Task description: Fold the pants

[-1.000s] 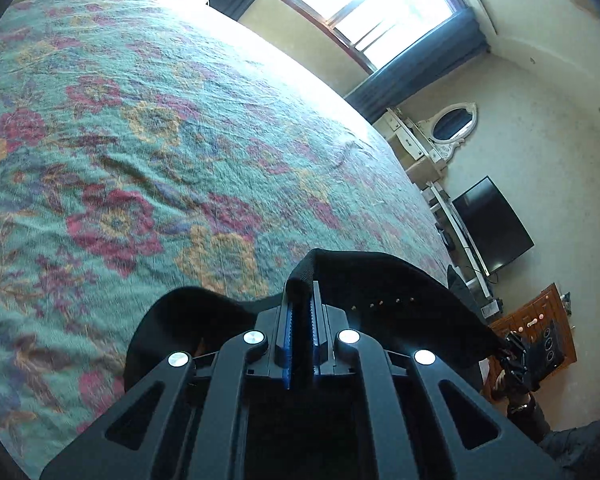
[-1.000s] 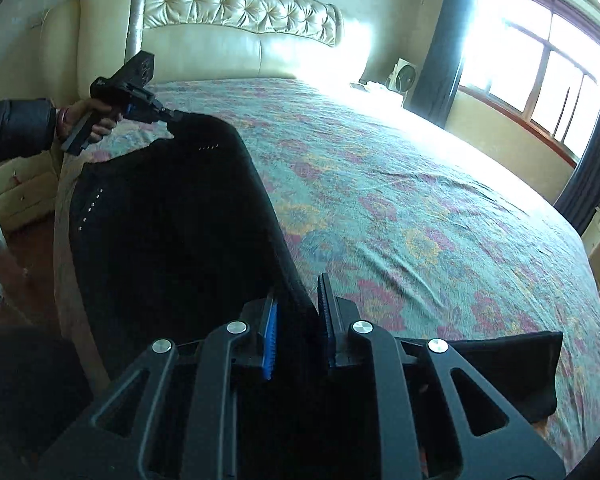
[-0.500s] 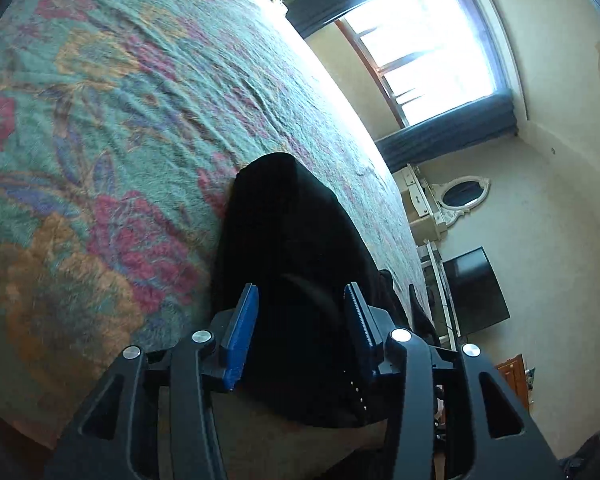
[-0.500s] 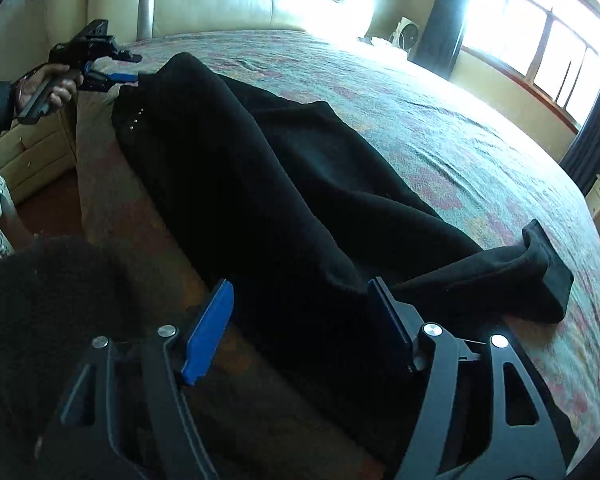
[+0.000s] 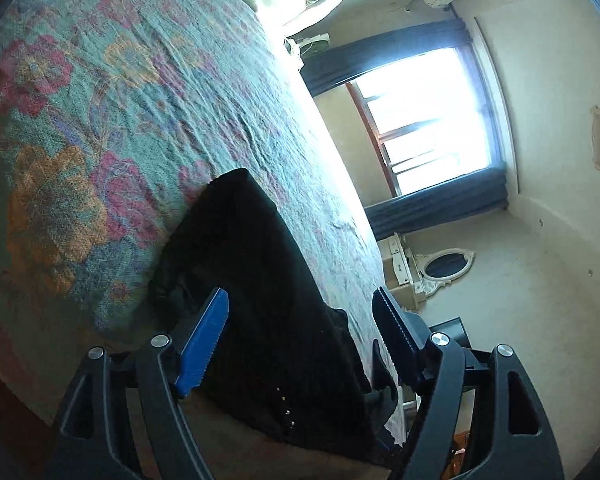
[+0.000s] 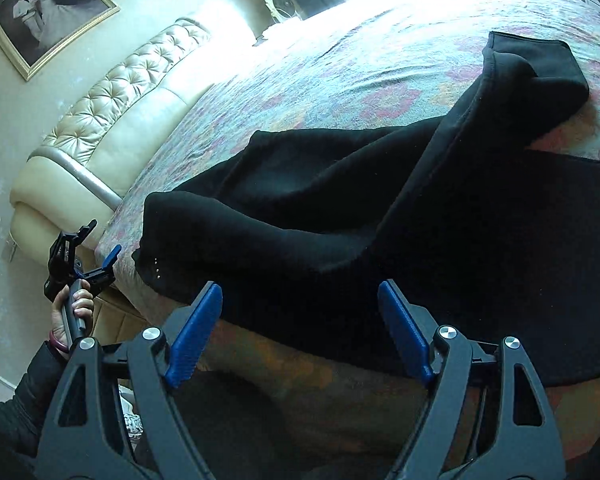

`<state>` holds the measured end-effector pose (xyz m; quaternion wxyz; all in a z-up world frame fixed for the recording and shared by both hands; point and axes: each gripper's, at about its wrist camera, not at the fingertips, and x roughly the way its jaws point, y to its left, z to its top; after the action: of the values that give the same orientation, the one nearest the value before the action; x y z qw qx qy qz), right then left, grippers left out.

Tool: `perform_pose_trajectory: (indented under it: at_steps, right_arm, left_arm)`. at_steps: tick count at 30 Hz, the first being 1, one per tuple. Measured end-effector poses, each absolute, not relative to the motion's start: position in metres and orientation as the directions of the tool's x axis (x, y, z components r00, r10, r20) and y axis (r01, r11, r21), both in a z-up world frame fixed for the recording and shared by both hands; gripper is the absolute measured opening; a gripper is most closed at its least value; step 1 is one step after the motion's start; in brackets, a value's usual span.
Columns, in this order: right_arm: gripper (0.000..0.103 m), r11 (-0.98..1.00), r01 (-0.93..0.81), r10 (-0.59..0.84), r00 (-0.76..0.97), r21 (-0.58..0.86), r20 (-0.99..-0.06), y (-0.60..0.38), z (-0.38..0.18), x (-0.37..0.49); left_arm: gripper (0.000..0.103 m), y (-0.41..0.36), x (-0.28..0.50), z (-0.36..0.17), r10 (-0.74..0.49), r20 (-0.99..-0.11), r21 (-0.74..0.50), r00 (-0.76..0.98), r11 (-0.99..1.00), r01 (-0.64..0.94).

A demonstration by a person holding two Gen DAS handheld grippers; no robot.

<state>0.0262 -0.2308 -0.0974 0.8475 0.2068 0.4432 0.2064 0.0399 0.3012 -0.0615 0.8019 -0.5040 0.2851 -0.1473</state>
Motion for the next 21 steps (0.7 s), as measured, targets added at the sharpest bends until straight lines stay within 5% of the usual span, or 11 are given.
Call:
perform_pose_trajectory:
  at_steps: [7,14,16,17,18,21]
  right_arm:
    - [0.080,0.805,-0.102,0.543,0.521,0.584,-0.658,-0.235,-0.105,0.028]
    - [0.080,0.791,-0.071,0.550,0.515,0.608,-0.657,-0.238,-0.111,0.028]
    - [0.080,0.786,-0.062,0.553,0.517,0.616,-0.654,-0.240,-0.113,0.027]
    - [0.080,0.784,-0.056,0.552,0.518,0.618,-0.653,-0.241,-0.114,0.027]
    - [0.080,0.780,-0.050,0.554,0.520,0.624,-0.650,-0.243,-0.114,0.027]
    - [0.080,0.759,-0.010,0.553,0.538,0.651,-0.636,-0.251,-0.117,0.028]
  left_arm:
    - [0.073,0.265,0.066,-0.098,-0.501,-0.489,-0.834,0.714,0.510,-0.213]
    - [0.072,0.267,0.072,-0.112,-0.431,-0.453,-0.869,0.780,0.406,-0.281]
    - [0.044,0.266,0.073,-0.109,-0.398,-0.475,-0.852,0.785,0.431,-0.297]
    - [0.017,0.267,0.074,-0.111,-0.379,-0.505,-0.833,0.775,0.450,-0.323]
    - [0.010,0.268,0.076,-0.114,-0.369,-0.524,-0.823,0.767,0.453,-0.344]
    - [0.009,0.274,0.071,-0.127,-0.383,-0.493,-0.853,0.781,0.390,-0.347]
